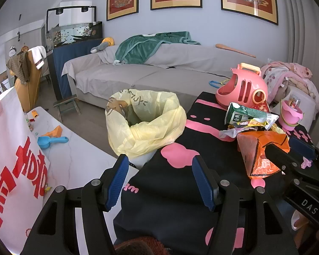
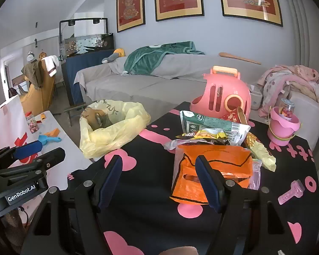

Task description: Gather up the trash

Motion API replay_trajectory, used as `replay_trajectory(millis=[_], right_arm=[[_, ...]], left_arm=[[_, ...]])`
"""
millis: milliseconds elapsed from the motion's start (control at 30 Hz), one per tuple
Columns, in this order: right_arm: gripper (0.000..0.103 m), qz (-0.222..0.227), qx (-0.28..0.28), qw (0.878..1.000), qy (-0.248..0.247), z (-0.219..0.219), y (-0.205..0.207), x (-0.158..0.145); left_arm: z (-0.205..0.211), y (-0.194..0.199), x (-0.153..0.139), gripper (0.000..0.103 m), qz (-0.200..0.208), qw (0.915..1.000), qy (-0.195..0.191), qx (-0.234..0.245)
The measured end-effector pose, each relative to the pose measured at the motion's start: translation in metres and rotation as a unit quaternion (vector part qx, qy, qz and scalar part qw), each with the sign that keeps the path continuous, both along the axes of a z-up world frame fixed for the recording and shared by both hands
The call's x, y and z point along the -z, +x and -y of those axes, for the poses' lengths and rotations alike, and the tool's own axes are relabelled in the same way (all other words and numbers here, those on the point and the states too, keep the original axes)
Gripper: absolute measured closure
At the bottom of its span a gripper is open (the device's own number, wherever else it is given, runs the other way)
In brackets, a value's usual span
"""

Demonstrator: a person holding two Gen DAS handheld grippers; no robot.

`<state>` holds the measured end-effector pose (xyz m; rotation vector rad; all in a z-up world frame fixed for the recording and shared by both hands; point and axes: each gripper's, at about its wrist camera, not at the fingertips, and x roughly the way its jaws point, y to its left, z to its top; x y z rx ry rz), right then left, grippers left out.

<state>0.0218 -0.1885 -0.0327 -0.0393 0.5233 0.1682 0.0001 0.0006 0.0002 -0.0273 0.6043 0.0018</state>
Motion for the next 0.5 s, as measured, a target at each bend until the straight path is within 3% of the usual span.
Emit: replay_trajectory(millis=[500], right_arm=[[0.035,0.0,0.0,1.0,0.0,0.0007,0.0017,0.0006]], left_arm=[[0.0003,0.0006,0.0003,0.041,-0.003,1.0,0.001,0.0]])
